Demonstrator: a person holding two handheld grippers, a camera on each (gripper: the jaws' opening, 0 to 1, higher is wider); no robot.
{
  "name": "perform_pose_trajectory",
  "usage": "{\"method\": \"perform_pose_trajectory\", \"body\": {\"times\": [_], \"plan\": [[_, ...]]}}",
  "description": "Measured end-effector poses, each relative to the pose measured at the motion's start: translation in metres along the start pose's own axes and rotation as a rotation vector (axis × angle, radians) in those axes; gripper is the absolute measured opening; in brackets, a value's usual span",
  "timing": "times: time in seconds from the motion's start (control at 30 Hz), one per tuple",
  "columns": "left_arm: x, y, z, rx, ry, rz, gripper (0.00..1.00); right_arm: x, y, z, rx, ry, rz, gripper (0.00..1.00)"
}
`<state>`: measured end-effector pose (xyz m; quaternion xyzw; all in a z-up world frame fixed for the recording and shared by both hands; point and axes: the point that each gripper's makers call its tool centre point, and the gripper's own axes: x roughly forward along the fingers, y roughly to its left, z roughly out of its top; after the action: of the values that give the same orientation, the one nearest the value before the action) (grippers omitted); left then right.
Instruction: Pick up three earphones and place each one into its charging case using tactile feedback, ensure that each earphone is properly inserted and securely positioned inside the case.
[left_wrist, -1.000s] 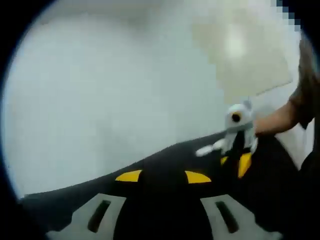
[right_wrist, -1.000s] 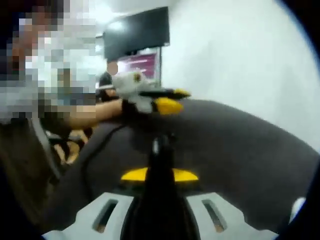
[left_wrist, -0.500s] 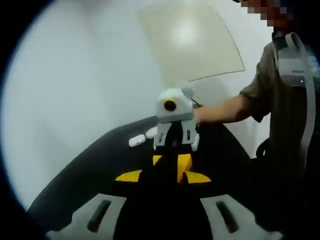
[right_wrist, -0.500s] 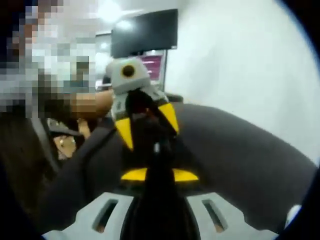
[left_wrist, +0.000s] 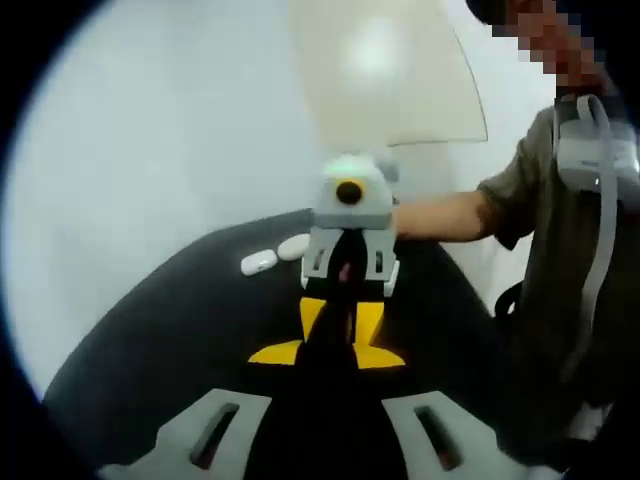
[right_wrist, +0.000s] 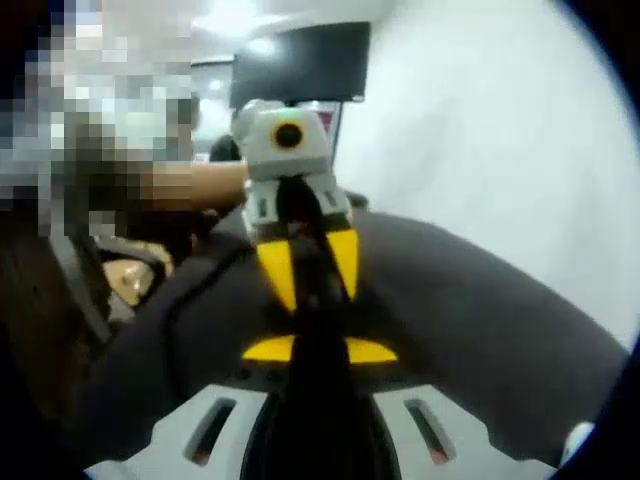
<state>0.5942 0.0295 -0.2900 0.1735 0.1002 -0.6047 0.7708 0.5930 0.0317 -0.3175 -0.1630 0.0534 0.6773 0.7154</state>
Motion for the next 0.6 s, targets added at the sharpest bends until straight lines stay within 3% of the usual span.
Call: {"method": "perform_pose_trajectory", "body": {"times": [0.6], "plan": [[0.0007,-0.0013,0.0073,-0.003,-0.021,-0.003,0.14,-0.0002,0.0023,0.0006,-0.043,-0.001,0.004,0.18]]}}
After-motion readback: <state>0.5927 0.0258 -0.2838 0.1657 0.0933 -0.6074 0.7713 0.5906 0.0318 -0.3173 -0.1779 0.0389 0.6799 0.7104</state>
